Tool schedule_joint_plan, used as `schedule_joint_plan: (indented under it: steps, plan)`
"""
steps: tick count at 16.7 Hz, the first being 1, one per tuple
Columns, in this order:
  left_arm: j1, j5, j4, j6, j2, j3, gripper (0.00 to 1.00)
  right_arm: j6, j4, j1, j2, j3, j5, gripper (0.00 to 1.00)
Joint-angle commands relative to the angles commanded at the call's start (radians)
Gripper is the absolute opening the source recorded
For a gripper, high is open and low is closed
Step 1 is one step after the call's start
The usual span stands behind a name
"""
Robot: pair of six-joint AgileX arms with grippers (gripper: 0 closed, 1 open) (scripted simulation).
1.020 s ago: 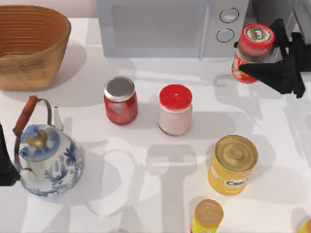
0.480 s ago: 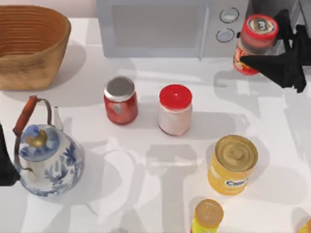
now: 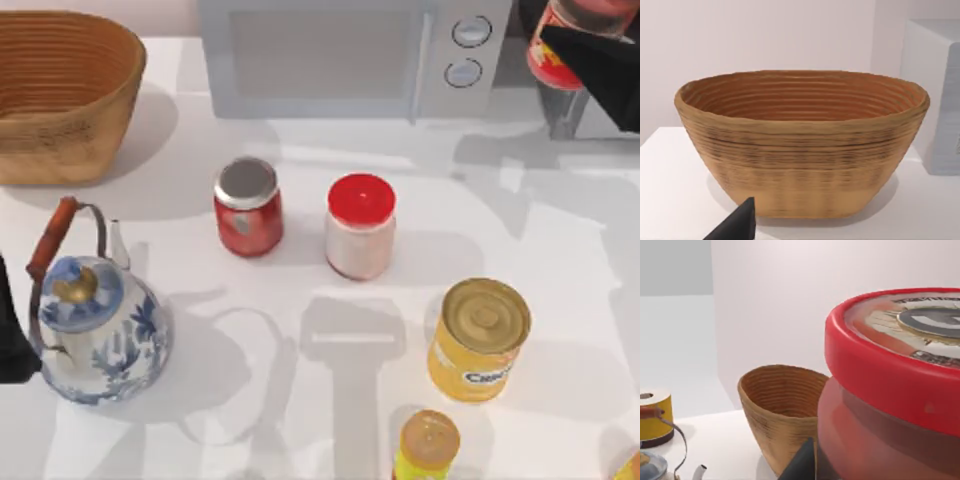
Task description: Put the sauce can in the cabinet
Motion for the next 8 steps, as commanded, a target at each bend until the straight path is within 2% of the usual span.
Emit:
schedule_joint_plan:
  steps: [8]
  plan:
    - [0.0, 0.0, 0.0, 0.0, 0.0, 0.0, 1.0, -0.089, -0.366, -0.013, -0.51, -0.281, 0.366, 0.0]
